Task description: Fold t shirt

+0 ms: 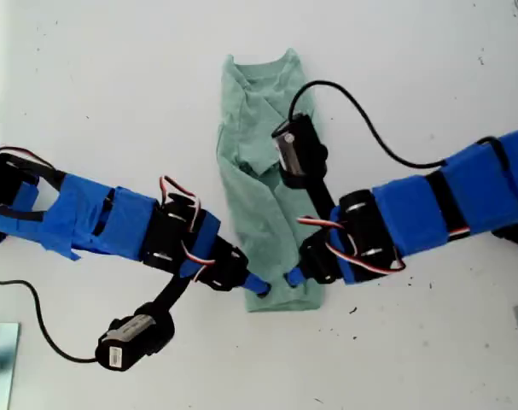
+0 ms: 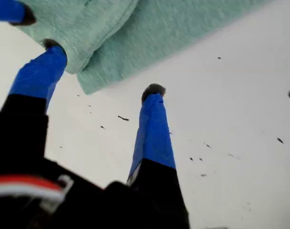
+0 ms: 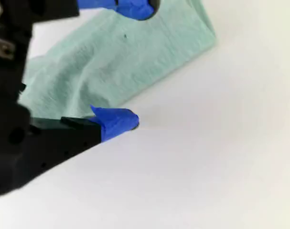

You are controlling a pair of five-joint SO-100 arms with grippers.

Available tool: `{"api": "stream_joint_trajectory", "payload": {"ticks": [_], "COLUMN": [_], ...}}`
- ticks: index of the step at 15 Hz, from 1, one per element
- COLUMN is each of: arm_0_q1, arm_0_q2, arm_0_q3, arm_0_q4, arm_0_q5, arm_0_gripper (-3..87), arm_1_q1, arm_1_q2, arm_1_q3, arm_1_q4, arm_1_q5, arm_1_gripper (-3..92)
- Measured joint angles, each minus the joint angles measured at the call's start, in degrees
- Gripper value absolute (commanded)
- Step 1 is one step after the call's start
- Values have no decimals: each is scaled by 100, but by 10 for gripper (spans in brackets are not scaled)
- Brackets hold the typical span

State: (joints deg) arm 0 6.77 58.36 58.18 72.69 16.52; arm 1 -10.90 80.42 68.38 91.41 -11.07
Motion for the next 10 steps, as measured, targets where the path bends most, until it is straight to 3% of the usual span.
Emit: {"api": "stream_joint_trajectory", "payload": {"ticks": [4,10], "arm_0_q1": [70,105], "arm_0_q2": [-782,-817], "arm_0_q3": [-562,-712], "arm_0_q4": [-246,-325], "arm_0_q5": [0,378], "arm_0_gripper": [26,-2], "arm_1_q1": [-264,-334], "arm_1_q2": [-940,-1125], "arm_1_q3": [-211,-527], "arm_1_q4": [-844,-1090], "arm_1_q5": [352,281], "arm_1_gripper": [6,1]}}
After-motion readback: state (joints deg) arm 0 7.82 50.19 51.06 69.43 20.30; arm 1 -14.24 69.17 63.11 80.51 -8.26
